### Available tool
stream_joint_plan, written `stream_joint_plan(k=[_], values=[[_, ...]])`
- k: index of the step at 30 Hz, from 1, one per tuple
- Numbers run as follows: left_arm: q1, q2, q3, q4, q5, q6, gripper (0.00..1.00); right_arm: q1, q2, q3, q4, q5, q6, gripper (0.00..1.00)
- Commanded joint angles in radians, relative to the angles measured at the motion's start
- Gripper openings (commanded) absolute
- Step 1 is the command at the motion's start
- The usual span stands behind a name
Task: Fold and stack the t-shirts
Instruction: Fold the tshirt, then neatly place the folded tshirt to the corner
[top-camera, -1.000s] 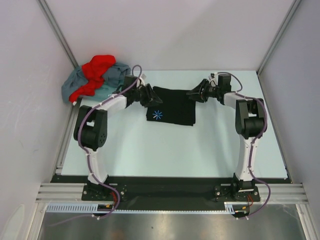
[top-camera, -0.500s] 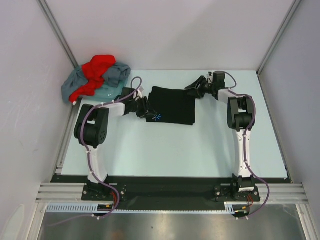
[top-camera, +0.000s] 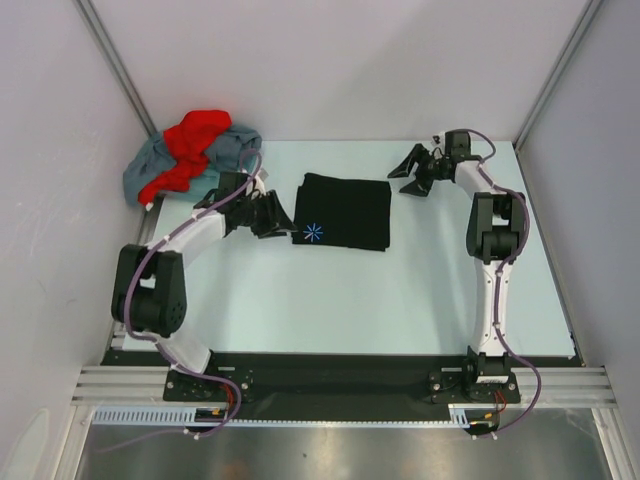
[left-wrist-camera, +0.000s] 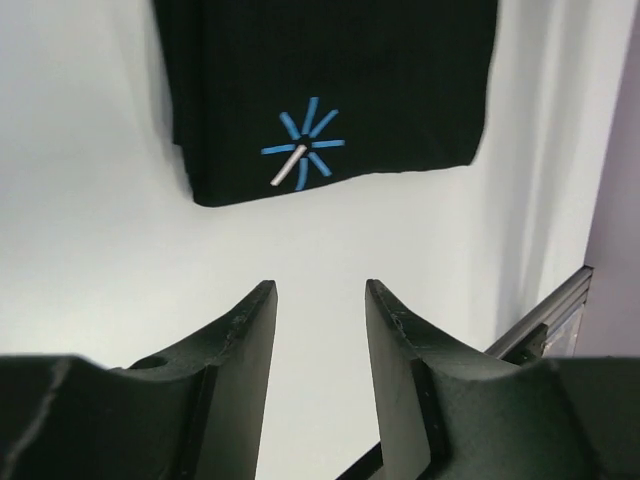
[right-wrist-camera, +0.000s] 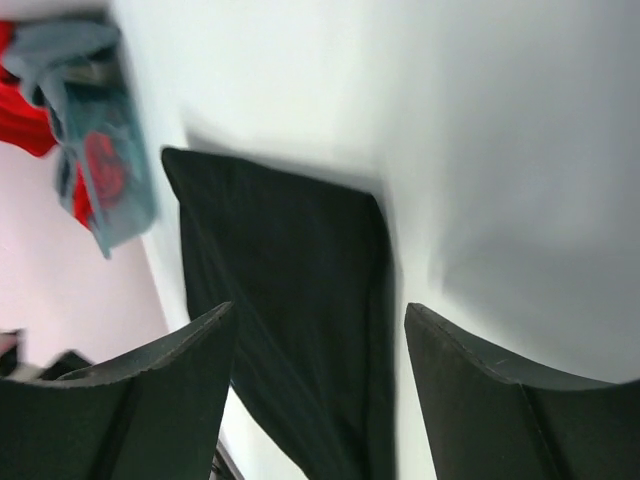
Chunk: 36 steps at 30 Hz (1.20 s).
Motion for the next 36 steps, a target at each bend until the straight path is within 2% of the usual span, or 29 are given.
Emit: stream_joint_plan(k=[1,7,14,17,18,22,23,25,27,30,31,36], values=[[0.005,-0.100,-0.015,-0.033,0.009,0.010,0.47,0.007,-0.073,-0.017,-0.149,0.012,-0.154,0.74],[0.005,-0.203,-0.104,-0.035,0.013,-0.004,0.47,0.039,-0.042,-0.079,-0.139,-0.026,-0.226,0.73],[0.005,-0.270,-0.187,-0.036,0.021,-0.004,0.47,0.081,-0.022,-0.116,-0.084,-0.008,-0.222,0.66],[0.005,-0.278,-0.201,-0.036,0.032,-0.005,0.47,0.076,-0.018,-0.139,-0.060,0.002,-0.194,0.53],[0.005,-0.278,-0.199,-0.035,0.036,-0.005,0.47,0.072,-0.015,-0.140,-0.059,0.005,-0.188,0.44],[0.006,-0.275,-0.191,-0.026,0.053,0.002,0.47,0.053,-0.013,-0.172,-0.006,-0.004,-0.145,0.31],[0.006,-0.272,-0.191,-0.027,0.059,0.002,0.48,0.050,-0.015,-0.172,-0.004,-0.003,-0.141,0.20],[0.006,-0.267,-0.196,-0.020,0.073,0.004,0.48,0.041,-0.021,-0.174,-0.003,0.000,-0.122,0.12],[0.012,-0.270,-0.205,-0.013,0.085,0.005,0.48,0.030,-0.041,-0.182,-0.007,0.018,-0.096,0.00],[0.025,-0.277,-0.227,0.007,0.111,0.004,0.47,0.018,-0.074,-0.185,-0.053,0.028,-0.096,0.00],[0.029,-0.281,-0.240,0.022,0.119,0.002,0.47,0.006,-0.082,-0.183,-0.114,0.038,-0.101,0.00],[0.057,-0.284,-0.274,0.060,0.156,-0.008,0.48,-0.054,-0.174,-0.256,-0.211,0.147,-0.137,0.00]])
